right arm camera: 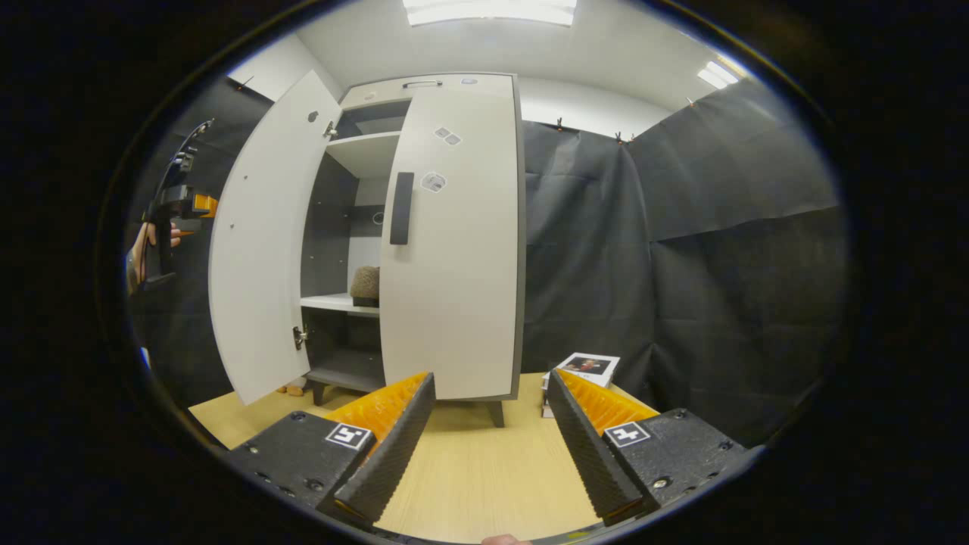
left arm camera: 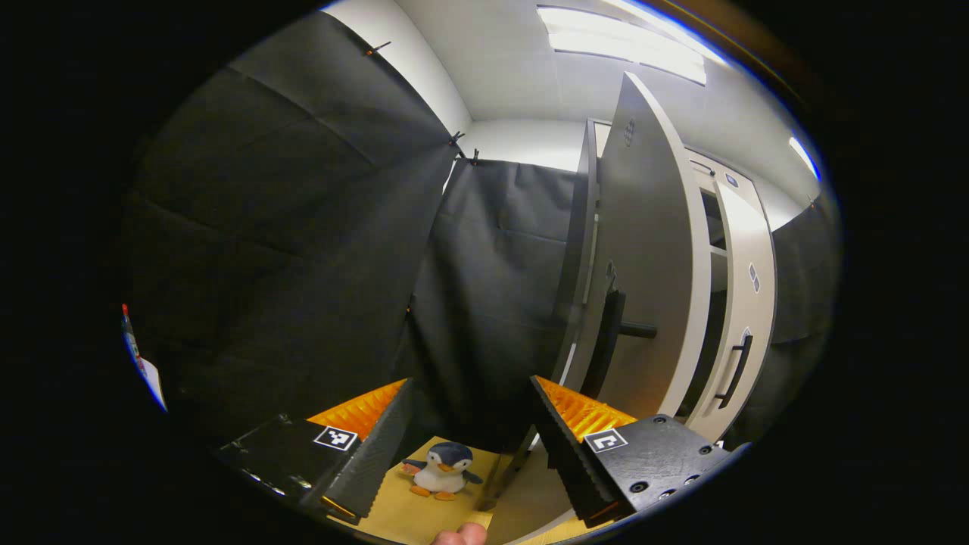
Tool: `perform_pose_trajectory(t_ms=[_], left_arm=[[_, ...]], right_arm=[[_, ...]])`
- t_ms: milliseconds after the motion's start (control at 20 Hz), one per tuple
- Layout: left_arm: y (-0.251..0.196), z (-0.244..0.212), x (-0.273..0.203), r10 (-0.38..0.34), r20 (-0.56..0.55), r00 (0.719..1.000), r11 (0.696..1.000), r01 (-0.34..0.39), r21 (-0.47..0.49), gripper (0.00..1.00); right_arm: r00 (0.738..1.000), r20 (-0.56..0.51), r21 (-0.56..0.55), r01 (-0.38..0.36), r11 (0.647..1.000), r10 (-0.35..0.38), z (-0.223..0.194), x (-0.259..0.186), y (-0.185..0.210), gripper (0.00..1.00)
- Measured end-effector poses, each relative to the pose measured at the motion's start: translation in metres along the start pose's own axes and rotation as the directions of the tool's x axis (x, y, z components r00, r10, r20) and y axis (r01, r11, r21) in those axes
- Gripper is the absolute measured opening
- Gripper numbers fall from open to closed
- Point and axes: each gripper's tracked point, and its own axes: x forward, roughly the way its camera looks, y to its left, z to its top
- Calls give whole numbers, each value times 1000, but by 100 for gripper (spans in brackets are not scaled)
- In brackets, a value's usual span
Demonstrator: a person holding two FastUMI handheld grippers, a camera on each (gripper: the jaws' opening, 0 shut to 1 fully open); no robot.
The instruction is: Grab one shoe with the right hand and put it into the shoe cabinet, grab the other shoe with the left hand and put it into the shoe cabinet; then close the right door with the right hand and the left door with the left hand.
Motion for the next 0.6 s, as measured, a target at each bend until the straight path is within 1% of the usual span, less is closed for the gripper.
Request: perform_pose_trajectory(t_ms=[50,200,400,450,550,600], left_arm=[[-3,1,-1,-4,2,1000,1000,4,0,93],[-20,-4,-7,-49,-21,999,998,48,-30,92],[-45,-6,-13,-82,-12,997,997,82,0,92],[-53,-8,-15,-97,-15,995,995,97,-13,92],[-71,-15,-14,-133,-34,991,989,131,-65,92],[-80,-19,-13,-155,-43,987,985,151,-82,92]], right_arm=[[1000,-2,4,-4,1000,4,0,2,2,94],[1000,6,-1,-10,1000,10,4,3,4,97],[1000,-3,-7,-14,1000,14,2,4,4,97],[1000,-4,-9,-13,1000,13,2,4,3,94],[1000,-4,-14,-5,1000,5,3,4,0,94],[1000,-2,-14,-1,1000,1,4,5,-3,97]])
